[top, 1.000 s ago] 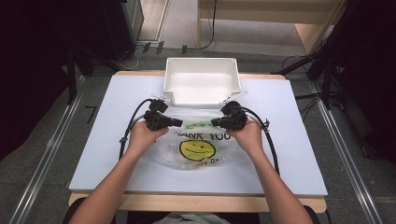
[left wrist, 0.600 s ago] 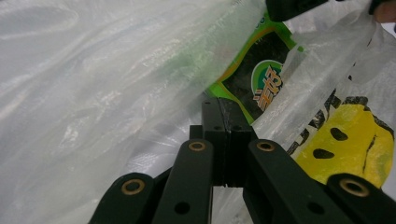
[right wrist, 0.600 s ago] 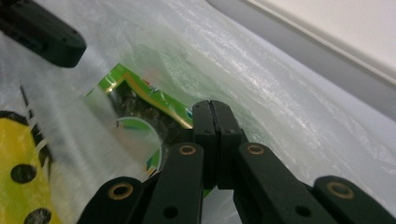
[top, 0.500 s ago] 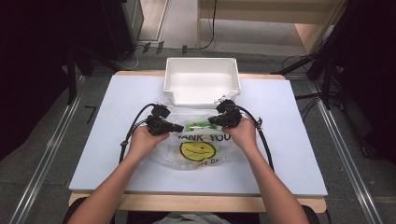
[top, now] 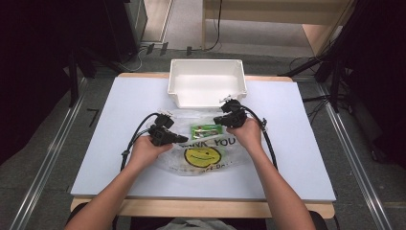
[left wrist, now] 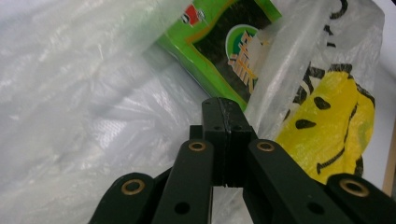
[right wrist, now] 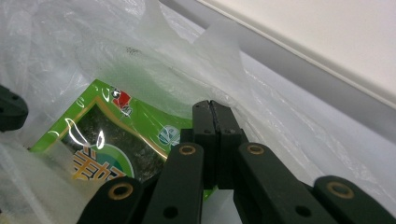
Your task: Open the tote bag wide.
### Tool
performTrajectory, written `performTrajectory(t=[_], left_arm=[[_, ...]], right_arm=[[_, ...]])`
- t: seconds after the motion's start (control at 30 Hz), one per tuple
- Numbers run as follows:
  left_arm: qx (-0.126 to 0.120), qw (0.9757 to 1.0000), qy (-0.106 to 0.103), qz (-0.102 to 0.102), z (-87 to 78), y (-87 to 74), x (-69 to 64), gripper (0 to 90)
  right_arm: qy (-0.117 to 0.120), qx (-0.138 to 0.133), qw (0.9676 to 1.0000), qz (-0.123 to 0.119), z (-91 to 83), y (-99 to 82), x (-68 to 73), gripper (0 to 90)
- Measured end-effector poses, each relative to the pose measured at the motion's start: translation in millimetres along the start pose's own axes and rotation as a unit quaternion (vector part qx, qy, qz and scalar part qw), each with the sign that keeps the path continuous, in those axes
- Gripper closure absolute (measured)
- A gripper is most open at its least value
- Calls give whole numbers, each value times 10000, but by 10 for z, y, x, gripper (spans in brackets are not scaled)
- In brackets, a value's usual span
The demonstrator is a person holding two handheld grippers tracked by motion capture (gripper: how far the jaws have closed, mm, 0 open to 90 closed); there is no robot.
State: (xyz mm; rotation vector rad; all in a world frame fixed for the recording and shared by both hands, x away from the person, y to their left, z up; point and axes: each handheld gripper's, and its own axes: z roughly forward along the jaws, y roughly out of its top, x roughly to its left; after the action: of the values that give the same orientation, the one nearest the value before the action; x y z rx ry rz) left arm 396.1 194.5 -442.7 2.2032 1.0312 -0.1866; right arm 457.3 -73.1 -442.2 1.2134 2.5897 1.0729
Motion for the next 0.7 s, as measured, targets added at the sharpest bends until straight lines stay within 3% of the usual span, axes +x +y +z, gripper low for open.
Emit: performTrajectory(t=[0.17,0.3,0.43,0.7], left_arm=[[41,9999,-79,59,-15,-84,-50,900],[71,9998,-173,112,-31,-158,-96,900],[97,9997,-160,153,-22,-196,-137,900],[65,9995,-173,258,-7,-214,-199,900]], right_arm=[[-71,35,9999,-93,13,79,27,900],[-48,-19,10000,-32,35,96,7,900],[-70,37,10000,-20,75,86,0,900],[-74,-138,9999,-65,98,141,37,900]])
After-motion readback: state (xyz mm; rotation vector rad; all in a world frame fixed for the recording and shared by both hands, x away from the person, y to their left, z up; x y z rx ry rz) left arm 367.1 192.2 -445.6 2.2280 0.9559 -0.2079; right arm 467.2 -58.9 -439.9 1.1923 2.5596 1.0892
